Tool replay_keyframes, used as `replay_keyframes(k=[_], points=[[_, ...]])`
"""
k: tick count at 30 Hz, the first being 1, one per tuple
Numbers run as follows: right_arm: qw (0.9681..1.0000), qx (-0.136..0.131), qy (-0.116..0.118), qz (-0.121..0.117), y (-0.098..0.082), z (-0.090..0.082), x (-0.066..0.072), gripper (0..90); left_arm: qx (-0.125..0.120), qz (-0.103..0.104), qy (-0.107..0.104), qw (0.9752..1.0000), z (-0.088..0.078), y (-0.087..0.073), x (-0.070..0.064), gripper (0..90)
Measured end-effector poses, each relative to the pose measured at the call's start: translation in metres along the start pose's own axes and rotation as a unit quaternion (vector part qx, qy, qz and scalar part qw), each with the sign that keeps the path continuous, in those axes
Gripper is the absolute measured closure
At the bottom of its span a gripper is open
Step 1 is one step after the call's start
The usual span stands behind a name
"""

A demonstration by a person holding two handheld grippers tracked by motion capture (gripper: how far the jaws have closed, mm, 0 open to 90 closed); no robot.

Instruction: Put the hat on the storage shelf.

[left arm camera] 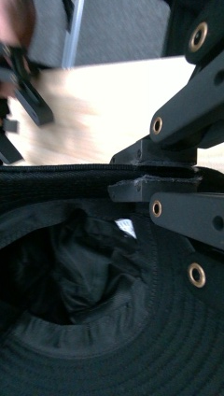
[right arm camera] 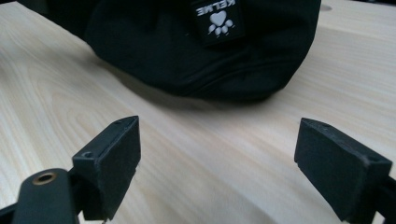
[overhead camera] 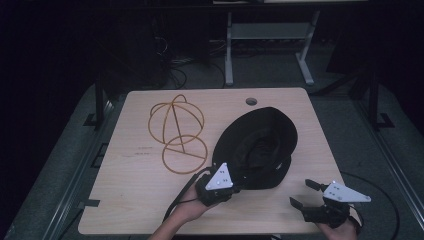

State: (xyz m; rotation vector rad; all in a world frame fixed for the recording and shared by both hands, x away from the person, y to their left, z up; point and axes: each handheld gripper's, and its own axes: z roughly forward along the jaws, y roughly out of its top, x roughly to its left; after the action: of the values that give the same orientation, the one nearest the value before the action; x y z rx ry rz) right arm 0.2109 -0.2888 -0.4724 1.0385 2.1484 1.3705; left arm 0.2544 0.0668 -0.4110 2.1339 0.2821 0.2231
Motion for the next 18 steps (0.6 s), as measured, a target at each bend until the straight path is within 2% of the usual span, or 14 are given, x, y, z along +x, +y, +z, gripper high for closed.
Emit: replay_keyframes(k=[3,9,10,11,12,14,15,17,18], points=[[1.0000,-0.006,0.003,0.004,0.005,0.003,-0.004,14.2,-0.010,-0.003,-0.014,0.9998,-0.008,-0.001,0.001,85.3],[0.9994,-0.021,0.007,0.028,0.012,0.009,-0.019,14.6,-0.039,-0.029,-0.035,0.9982,-0.020,-0.009,0.003,85.3],[0.9991,-0.023,0.011,0.034,0.013,0.010,-0.022,14.6,-0.041,-0.032,-0.038,0.9979,-0.021,-0.011,0.004,85.3],[0.9981,-0.025,0.025,0.050,0.014,0.013,-0.027,14.7,-0.044,-0.035,-0.040,0.9976,-0.022,-0.012,0.004,85.3],[0.9981,-0.025,0.025,0.050,0.014,0.013,-0.027,14.7,-0.046,-0.036,-0.041,0.9975,-0.023,-0.014,0.004,85.3],[0.9960,-0.033,0.048,0.067,0.015,0.020,-0.033,15.1,-0.050,-0.037,-0.049,0.9969,-0.025,-0.017,0.006,85.3],[0.9960,-0.033,0.048,0.067,0.015,0.020,-0.033,15.1,-0.050,-0.037,-0.049,0.9969,-0.025,-0.017,0.006,85.3],[0.9935,-0.029,0.067,0.088,0.016,0.030,-0.038,15.4,-0.053,-0.036,-0.054,0.9965,-0.026,-0.019,0.007,85.3],[0.9935,-0.029,0.067,0.088,0.016,0.030,-0.038,15.4,-0.053,-0.036,-0.056,0.9963,-0.027,-0.020,0.008,85.3]])
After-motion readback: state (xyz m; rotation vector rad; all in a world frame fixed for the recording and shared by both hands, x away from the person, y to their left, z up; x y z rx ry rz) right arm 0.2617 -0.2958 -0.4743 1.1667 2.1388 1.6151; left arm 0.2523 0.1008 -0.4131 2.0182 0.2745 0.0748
